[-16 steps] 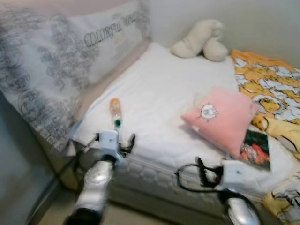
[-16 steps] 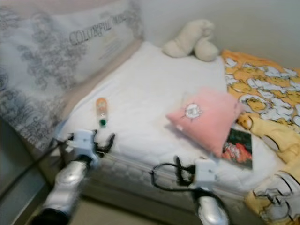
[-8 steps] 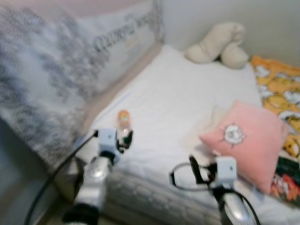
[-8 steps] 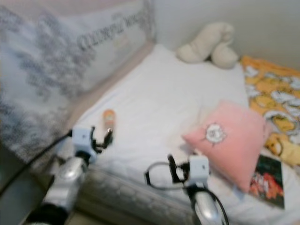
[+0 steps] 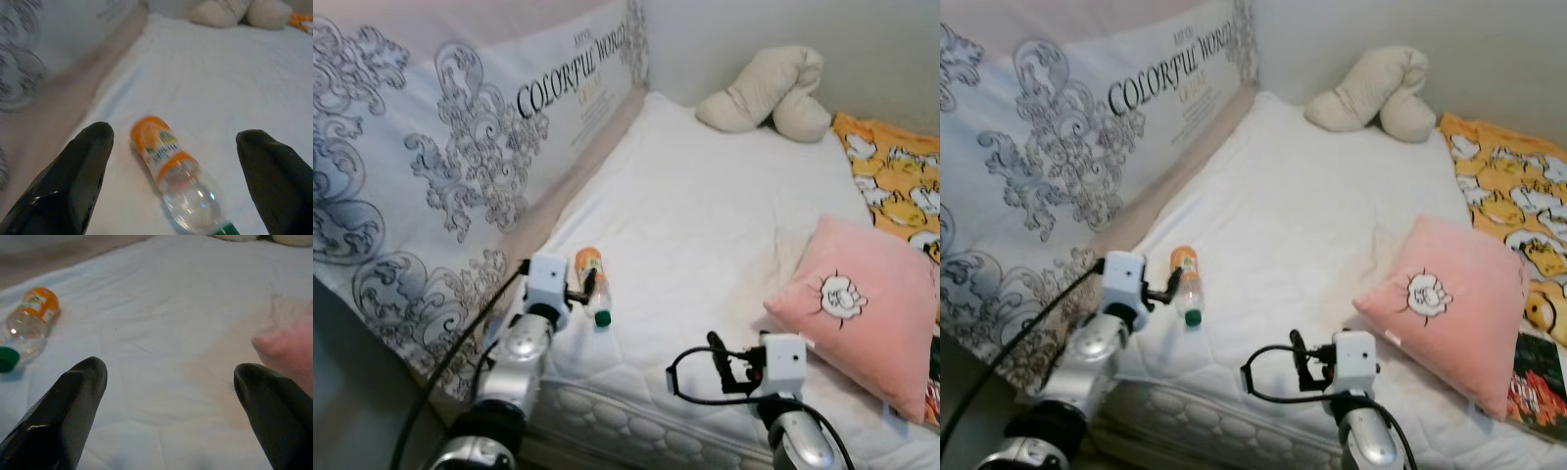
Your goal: Clean up the room
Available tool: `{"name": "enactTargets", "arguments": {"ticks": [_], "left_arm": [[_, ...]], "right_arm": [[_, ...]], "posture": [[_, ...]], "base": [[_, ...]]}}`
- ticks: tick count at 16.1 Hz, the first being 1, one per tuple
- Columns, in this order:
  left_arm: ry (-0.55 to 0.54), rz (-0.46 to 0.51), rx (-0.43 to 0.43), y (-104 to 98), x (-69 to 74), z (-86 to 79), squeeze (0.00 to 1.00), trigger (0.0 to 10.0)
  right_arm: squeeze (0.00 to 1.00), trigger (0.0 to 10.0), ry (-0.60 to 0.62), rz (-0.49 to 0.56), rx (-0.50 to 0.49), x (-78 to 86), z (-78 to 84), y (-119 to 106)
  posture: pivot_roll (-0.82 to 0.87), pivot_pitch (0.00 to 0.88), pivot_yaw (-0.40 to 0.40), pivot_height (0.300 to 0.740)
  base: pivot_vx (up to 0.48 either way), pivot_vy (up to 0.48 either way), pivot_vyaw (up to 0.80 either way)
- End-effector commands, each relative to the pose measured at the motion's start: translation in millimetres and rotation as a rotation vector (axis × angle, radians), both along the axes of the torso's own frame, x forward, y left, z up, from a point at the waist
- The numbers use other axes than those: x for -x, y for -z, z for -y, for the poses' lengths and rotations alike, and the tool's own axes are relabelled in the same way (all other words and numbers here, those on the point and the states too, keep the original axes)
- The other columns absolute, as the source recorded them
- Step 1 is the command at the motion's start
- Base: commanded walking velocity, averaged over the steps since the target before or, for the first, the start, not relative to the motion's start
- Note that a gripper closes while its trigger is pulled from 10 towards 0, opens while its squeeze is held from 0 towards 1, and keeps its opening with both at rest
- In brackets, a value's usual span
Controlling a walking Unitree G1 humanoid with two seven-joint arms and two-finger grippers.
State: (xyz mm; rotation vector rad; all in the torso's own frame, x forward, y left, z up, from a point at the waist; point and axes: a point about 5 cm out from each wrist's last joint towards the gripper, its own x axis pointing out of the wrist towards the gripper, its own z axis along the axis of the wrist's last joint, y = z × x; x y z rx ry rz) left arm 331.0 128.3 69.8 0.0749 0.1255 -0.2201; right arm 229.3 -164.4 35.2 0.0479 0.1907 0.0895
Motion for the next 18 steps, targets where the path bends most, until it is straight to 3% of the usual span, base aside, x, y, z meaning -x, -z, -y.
{"name": "enactTargets", "arguments": {"ticks": [1,8,10,11,13,15,16,17,18], "left_arm": [[0.028,0.01,-0.012,-0.7,0.0,9.6,1.0,10.0],[0.043,-0.03,-0.028,3.5,-2.2,13.5,1.0,10.0],[0.026,-0.085,-0.059,4.3,-11.7,15.2,1.0,10.0],[0.013,-0.087,-0.067,0.6,-16.7,15.5,0.0,10.0],[-0.081,-0.121,-0.042,-14.6,-33.9,11.4,0.0,10.0],[-0.103,-0.127,-0.032,-19.3,-38.0,10.0,0.0,10.0],[-0.125,-0.125,-0.021,-23.2,-41.0,8.9,0.0,10.0],[-0.148,-0.138,-0.039,-29.8,-46.5,6.9,0.0,10.0],[-0.148,-0.138,-0.039,-29.8,-46.5,6.9,0.0,10.0]], "right_arm": [[0.0,10.0,0.027,0.014,0.008,1.9,6.9,-3.0],[0.0,10.0,0.03,0.009,0.021,15.2,8.5,-3.0],[0.0,10.0,0.003,-0.01,0.041,29.4,7.3,-3.2],[0.0,10.0,-0.012,-0.018,0.051,35.9,6.9,-3.6],[0.0,10.0,-0.12,-0.011,0.018,66.8,0.2,-15.3],[0.0,10.0,-0.196,0.002,0.018,77.6,-6.4,-21.5],[0.0,10.0,-0.231,0.003,0.036,91.2,-8.5,-26.6],[0.0,10.0,-0.206,-0.04,0.036,102.5,-3.5,-26.5],[0.0,10.0,-0.206,-0.04,0.036,102.5,-3.5,-26.5]], "posture": [[0.04,0.0,-0.038,0.74],[0.03,0.0,-0.05,0.74],[0.0,0.0,-0.076,0.74],[-0.02,0.011,-0.087,0.74],[-0.11,0.071,-0.11,0.74],[-0.13,0.087,-0.113,0.74],[-0.16,0.11,-0.117,0.74],[-0.2,0.163,-0.118,0.74],[-0.2,0.163,-0.118,0.74]], "base": [[0.0,0.0,0.0],[0.0,0.0,0.0],[0.0,0.0,0.0],[0.0,0.0,0.0],[0.0,0.0,0.0],[0.0,0.0,0.0],[0.0,0.0,0.0],[0.0,0.0,0.0],[0.0,0.0,0.0]]}}
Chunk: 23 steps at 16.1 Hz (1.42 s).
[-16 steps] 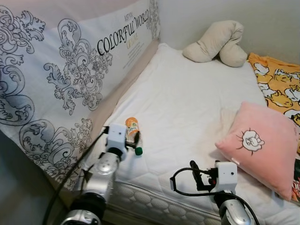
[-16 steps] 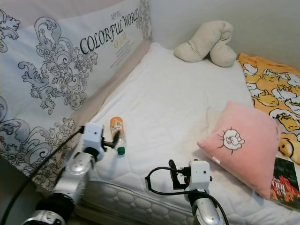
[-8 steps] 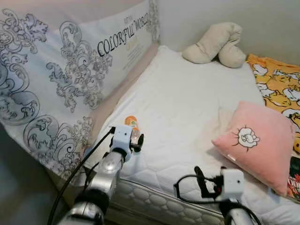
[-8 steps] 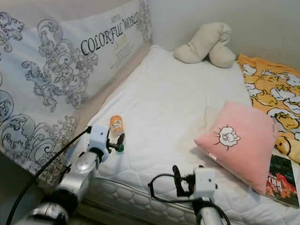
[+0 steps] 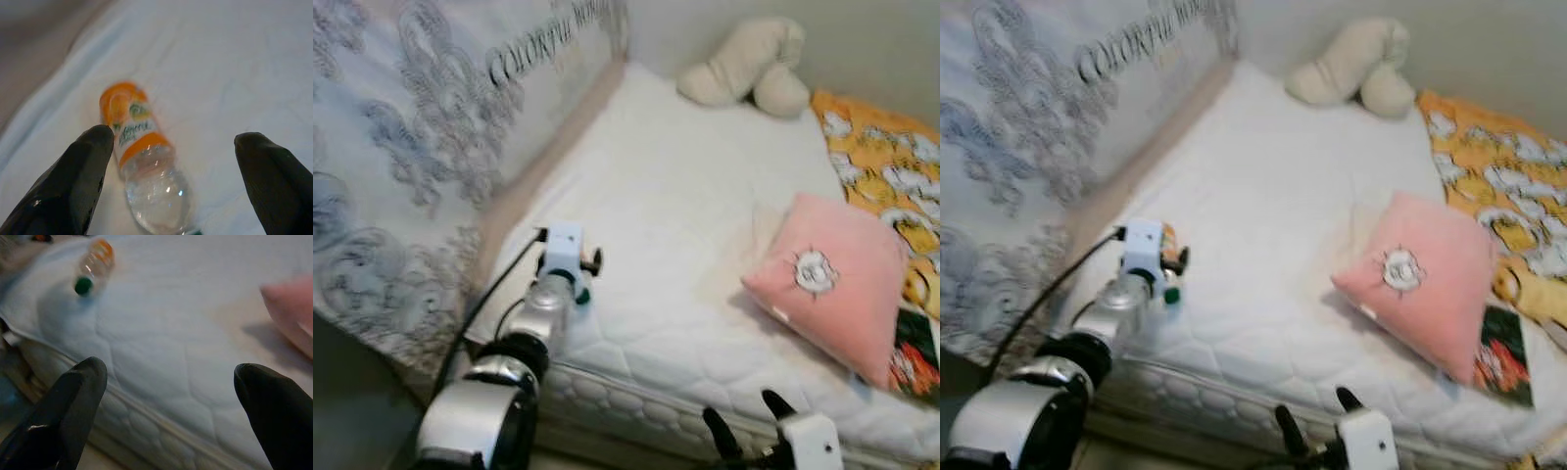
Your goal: Clean up the room
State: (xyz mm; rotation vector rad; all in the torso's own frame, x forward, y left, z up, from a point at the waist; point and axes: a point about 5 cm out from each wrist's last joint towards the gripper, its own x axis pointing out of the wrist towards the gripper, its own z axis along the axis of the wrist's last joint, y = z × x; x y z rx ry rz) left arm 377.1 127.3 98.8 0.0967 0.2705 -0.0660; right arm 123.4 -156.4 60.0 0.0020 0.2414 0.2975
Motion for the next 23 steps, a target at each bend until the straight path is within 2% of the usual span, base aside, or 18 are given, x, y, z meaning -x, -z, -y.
{"name": "enactTargets", "arguments": {"ticks": [1,3,7,9,12,15,16,20,22,23], "left_arm": [[-0.005,-0.011,-0.003,-4.1,-3.0,4.5,0.0,10.0],[0.044,-0.079,-0.118,-1.4,-3.3,5.7,0.0,10.0],[-0.032,-0.135,-0.121,-4.6,-6.5,-5.0,0.0,10.0],[-0.046,-0.15,-0.13,-6.9,-7.8,-7.7,0.0,10.0],[-0.059,-0.232,-0.137,5.6,-1.4,-12.6,0.0,10.0],[-0.033,-0.229,-0.155,3.8,-2.4,-12.7,0.0,10.0],[-0.04,-0.218,-0.17,1.5,-3.6,-15.2,0.0,0.0],[-0.049,-0.181,-0.208,-5.1,-6.9,-22.0,0.0,0.0],[-0.075,-0.187,-0.136,-2.4,-5.4,-24.0,0.0,0.0],[-0.054,-0.18,-0.129,1.8,-3.3,-16.4,0.0,0.0]], "right_arm": [[0.0,10.0,0.016,-0.019,0.011,3.1,6.9,-1.1],[0.0,10.0,-0.013,-0.069,0.015,30.6,0.0,-8.6],[0.0,10.0,-0.063,-0.139,0.01,56.0,-12.5,-16.5],[0.0,10.0,-0.07,-0.159,0.019,59.7,-13.7,-17.1],[0.0,10.0,-0.08,-0.174,0.025,57.6,-16.6,-17.4],[0.0,10.0,-0.087,-0.185,0.036,57.3,-15.6,-17.7],[0.0,10.0,-0.091,-0.187,0.038,56.2,-15.7,-17.4],[0.0,10.0,-0.113,-0.19,0.043,49.5,-16.9,-13.5],[0.0,10.0,-0.112,-0.194,0.046,42.9,-14.5,-8.3],[0.0,10.0,-0.125,-0.192,0.053,37.2,-14.9,-4.1]], "posture": [[-0.2,0.169,-0.117,0.74],[-0.25,0.245,-0.116,0.74],[-0.29,0.292,-0.124,0.74],[-0.29,0.293,-0.124,0.74],[-0.29,0.29,-0.126,0.74],[-0.29,0.286,-0.132,0.74],[-0.28,0.284,-0.133,0.74],[-0.26,0.264,-0.126,0.74],[-0.23,0.242,-0.115,0.74],[-0.22,0.224,-0.112,0.74]], "base": [[0.0,0.0,0.0],[0.0,0.0,0.0],[0.0,0.0,0.0],[0.0,0.0,0.0],[0.0,0.0,0.0],[0.0,0.0,0.0],[0.0,0.0,0.0],[0.0,0.0,0.0],[0.0,0.0,0.0],[0.0,0.0,0.0]]}}
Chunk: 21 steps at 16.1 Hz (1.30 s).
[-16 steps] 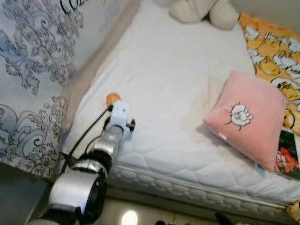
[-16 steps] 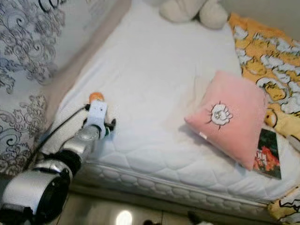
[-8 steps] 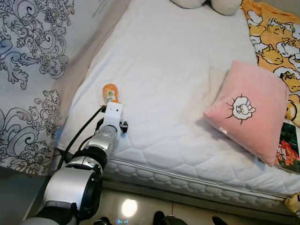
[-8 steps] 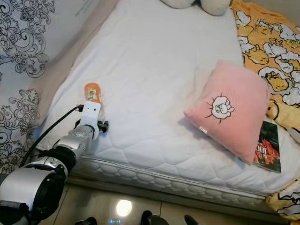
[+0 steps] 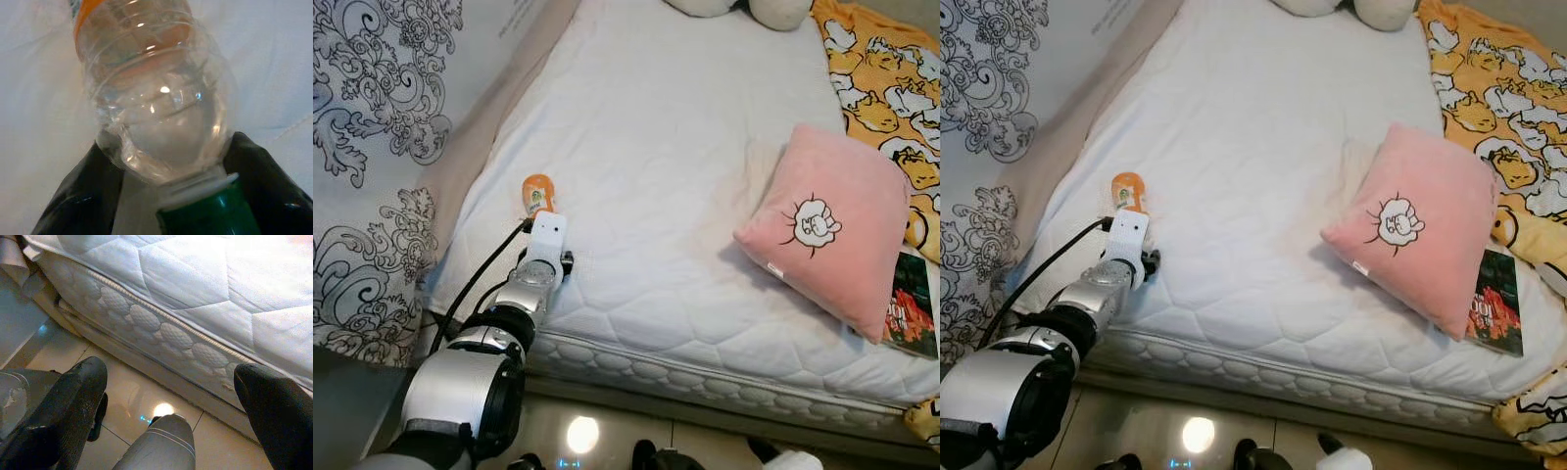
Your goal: Clean up the room
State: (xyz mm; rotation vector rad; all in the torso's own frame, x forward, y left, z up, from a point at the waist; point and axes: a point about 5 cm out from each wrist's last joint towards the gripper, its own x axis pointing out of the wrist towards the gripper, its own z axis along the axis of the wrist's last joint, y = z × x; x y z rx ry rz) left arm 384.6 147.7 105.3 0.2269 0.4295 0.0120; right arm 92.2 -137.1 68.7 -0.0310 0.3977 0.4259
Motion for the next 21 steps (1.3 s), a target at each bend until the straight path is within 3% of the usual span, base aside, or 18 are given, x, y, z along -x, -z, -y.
{"name": "enactTargets", "arguments": {"ticks": [1,5,7,9,10,13,14,16,18,21], "left_arm": [[0.028,-0.026,0.015,10.4,5.4,8.5,0.0,0.0],[0.181,0.056,0.009,9.0,6.8,31.2,0.0,0.0],[0.253,0.157,0.06,1.1,6.2,35.2,0.0,0.0],[0.306,0.277,0.117,-8.6,6.9,32.4,0.0,0.0],[0.268,0.368,0.203,-14.4,9.5,25.6,0.0,0.0],[0.285,0.563,0.27,-28.2,29.7,12.8,0.0,0.0],[0.268,0.547,0.252,-20.7,41.1,9.2,0.0,10.0],[0.235,0.578,0.292,-14.1,54.6,4.8,0.0,10.0],[0.289,0.543,0.417,0.3,72.2,22.4,0.0,10.0],[0.349,0.538,0.418,3.3,86.6,26.2,0.0,10.0]], "right_arm": [[0.0,10.0,0.002,-0.035,0.02,1.4,4.4,6.2],[0.0,10.0,-0.009,0.009,0.027,-32.5,8.6,18.1],[0.0,10.0,-0.005,0.052,0.007,-68.9,7.2,25.8],[0.0,10.0,0.036,0.116,-0.003,-101.0,8.1,24.0],[0.0,10.0,0.11,0.218,-0.006,-120.4,15.5,10.3],[0.0,10.0,0.292,0.448,-0.088,-154.9,35.9,-35.9],[0.0,10.0,0.32,0.468,-0.106,-158.1,44.8,-36.9],[0.0,10.0,0.364,0.455,-0.105,-160.0,53.1,-30.2],[0.0,10.0,0.37,0.453,-0.093,-161.3,47.4,-24.9],[0.0,10.0,0.4,0.387,-0.071,-159.2,45.8,-7.6]], "posture": [[-0.21,0.212,-0.108,0.74],[-0.11,0.102,-0.1,0.74],[-0.02,0.001,-0.081,0.74],[0.02,0.0,-0.068,0.74],[0.05,0.0,-0.062,0.74],[0.09,0.0,-0.047,0.74],[0.09,0.0,-0.044,0.74],[0.09,0.0,-0.043,0.74],[0.09,0.0,-0.041,0.74],[0.09,0.0,-0.042,0.74]], "base": [[0.0,0.0,0.0],[0.0,0.0,0.0],[0.0,0.0,0.0],[0.0,0.0,0.0],[0.0,0.0,0.0],[0.0,0.0,0.0],[0.0,0.0,0.0],[0.0,0.0,0.0],[0.0,-0.24,0.0],[0.0,-0.48,0.0]]}}
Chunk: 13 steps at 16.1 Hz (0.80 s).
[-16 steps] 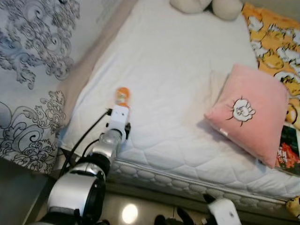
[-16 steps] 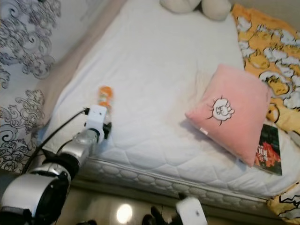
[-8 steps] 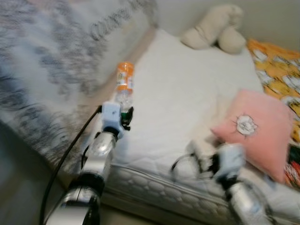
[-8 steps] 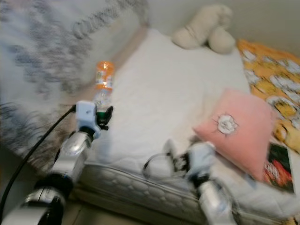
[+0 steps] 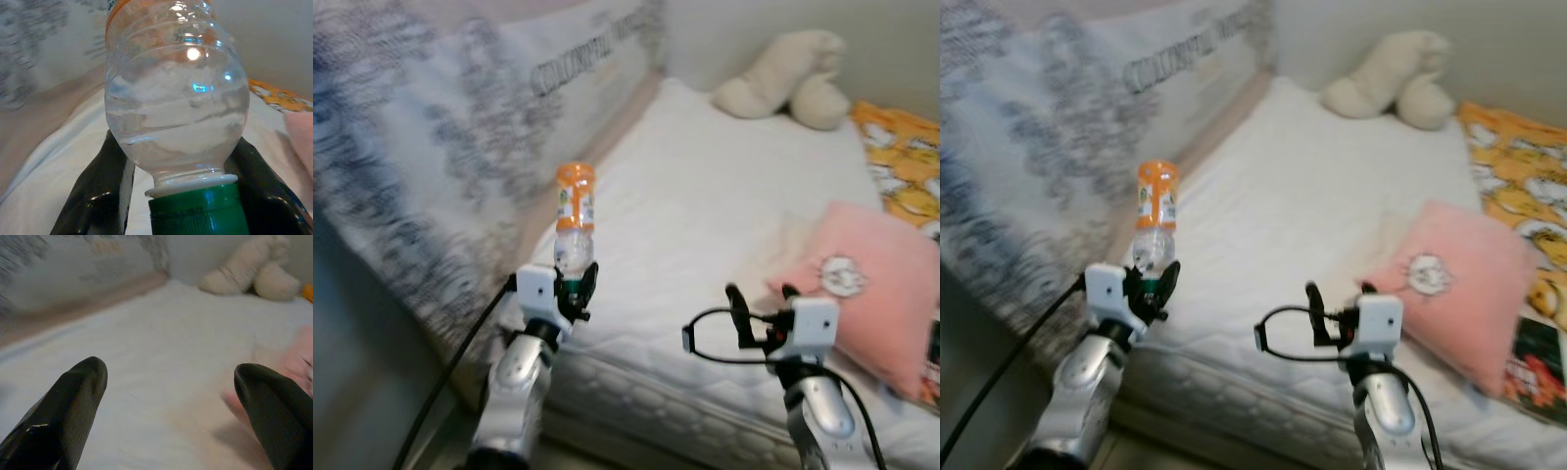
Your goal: Clean up the room
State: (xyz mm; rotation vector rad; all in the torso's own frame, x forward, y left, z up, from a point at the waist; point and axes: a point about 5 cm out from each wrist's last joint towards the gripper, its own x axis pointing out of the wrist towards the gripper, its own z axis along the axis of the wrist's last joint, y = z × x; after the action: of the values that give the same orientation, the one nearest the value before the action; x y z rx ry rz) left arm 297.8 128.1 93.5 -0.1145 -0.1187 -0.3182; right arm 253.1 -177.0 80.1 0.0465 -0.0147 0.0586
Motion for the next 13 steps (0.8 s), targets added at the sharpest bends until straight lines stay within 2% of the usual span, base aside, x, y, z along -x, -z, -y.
{"name": "enactTargets", "arguments": {"ticks": [1,3,5,7,9,11,13], "left_arm": [[0.044,0.042,-0.013,-6.5,3.2,8.3,0.0,10.0],[0.083,0.034,-0.038,-2.0,2.7,16.5,0.0,10.0],[0.11,0.043,-0.045,-9.9,-4.3,27.1,0.0,10.0],[0.065,0.007,-0.148,-3.3,-9.5,27.3,0.0,10.0],[0.067,0.021,-0.143,-6.5,-13.6,26.3,0.0,10.0],[0.103,0.029,-0.122,-10.3,-16.2,27.1,0.0,10.0],[0.083,0.034,-0.146,-8.1,-14.7,23.7,0.0,10.0]], "right_arm": [[0.0,10.0,0.014,-0.026,0.01,0.8,4.1,7.6],[0.0,10.0,-0.007,-0.016,0.038,-3.0,1.5,8.2],[0.0,10.0,-0.01,0.013,0.064,-9.9,2.1,2.8],[0.0,10.0,-0.003,0.02,0.069,-9.7,0.9,4.0],[0.0,10.0,-0.003,0.028,0.064,-11.7,-3.8,5.7],[0.0,10.0,0.009,0.039,0.035,-14.2,-7.1,6.1],[0.0,10.0,0.028,0.027,-0.049,-9.0,-5.0,10.6]], "posture": [[0.1,0.0,-0.047,0.74],[0.1,0.0,-0.044,0.74],[0.08,0.0,-0.03,0.74],[0.07,0.0,-0.017,0.74],[0.06,0.0,0.001,0.74],[0.05,0.0,0.016,0.74],[0.04,0.0,0.013,0.74]], "base": [[0.0,-0.48,-0.71],[0.0,-0.454,-0.7],[0.0,-0.458,-0.7],[0.0,0.0,-0.69],[0.0,0.0,-0.69],[0.0,0.0,-0.69],[0.126,-0.324,-0.64]]}}
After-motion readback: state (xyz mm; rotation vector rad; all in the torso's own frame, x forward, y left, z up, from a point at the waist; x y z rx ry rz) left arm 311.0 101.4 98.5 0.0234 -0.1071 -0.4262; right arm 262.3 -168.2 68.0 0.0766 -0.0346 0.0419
